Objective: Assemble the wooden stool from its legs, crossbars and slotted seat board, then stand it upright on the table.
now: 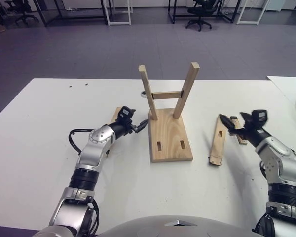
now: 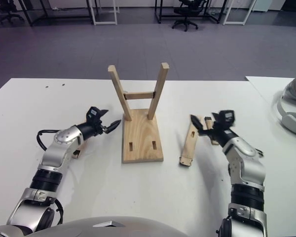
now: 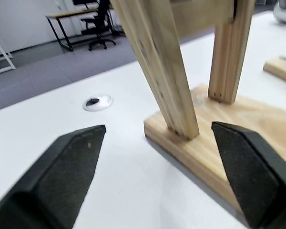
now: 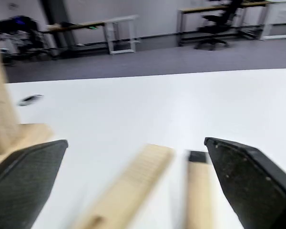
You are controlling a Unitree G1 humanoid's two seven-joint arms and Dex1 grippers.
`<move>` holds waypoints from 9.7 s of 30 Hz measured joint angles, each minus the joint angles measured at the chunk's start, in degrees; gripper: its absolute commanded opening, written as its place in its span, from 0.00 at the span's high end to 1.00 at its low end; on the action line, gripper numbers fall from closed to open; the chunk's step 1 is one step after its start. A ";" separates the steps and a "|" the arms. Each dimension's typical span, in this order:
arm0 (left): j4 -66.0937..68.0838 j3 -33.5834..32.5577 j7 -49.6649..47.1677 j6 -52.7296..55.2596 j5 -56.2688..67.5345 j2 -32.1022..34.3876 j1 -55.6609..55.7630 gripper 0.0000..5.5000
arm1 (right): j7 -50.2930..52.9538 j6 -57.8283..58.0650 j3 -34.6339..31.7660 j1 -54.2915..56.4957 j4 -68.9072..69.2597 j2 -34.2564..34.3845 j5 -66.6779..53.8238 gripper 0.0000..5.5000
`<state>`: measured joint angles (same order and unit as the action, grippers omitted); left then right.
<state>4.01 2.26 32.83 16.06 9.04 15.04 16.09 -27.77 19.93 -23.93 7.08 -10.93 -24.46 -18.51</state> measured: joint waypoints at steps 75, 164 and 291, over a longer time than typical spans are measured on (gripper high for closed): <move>-11.41 -14.44 -17.35 24.60 55.37 -12.40 23.13 0.93 | 2.07 -11.51 28.48 14.57 37.73 2.51 7.31 0.50; 17.24 -11.35 -9.44 -24.32 7.72 0.75 -6.49 0.93 | 7.71 -26.86 24.47 -3.09 10.44 7.13 18.54 0.42; -30.72 -3.44 -4.13 10.85 17.23 9.14 -7.55 0.02 | 45.66 16.88 5.88 -7.11 45.01 0.12 -47.84 0.81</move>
<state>-26.71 -1.18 28.70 26.91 26.26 24.18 8.54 17.88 36.81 -18.05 -0.03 34.09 -24.34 -66.34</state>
